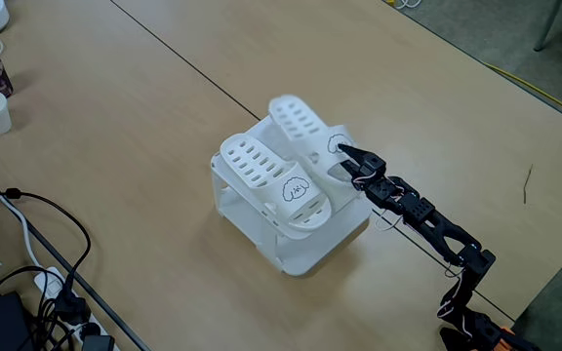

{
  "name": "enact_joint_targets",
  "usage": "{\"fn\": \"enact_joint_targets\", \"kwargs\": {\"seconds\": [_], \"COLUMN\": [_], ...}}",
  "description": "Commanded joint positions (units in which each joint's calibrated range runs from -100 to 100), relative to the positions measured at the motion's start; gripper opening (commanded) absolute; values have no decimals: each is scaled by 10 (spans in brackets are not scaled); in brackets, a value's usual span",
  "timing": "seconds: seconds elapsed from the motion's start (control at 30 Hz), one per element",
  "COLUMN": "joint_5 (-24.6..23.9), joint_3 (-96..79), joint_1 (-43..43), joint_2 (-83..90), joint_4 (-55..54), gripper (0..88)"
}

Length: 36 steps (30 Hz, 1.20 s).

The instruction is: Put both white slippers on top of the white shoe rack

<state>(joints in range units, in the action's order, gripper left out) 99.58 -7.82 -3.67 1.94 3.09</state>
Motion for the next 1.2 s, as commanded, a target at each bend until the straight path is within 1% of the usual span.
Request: {"fn": "enact_joint_targets", "kwargs": {"seconds": [0.0,0.07,0.43,0.93,1.17], "joint_5": [4,4,4,4,4], "joint_3": [17,17,-41,-49,-82], "joint_1": [-2,-2,1,18,13], "joint_2": [42,42,42,51,86], "joint_4": [-2,-2,-2,-2,-2], "gripper": [169,181,185,185,179]}}
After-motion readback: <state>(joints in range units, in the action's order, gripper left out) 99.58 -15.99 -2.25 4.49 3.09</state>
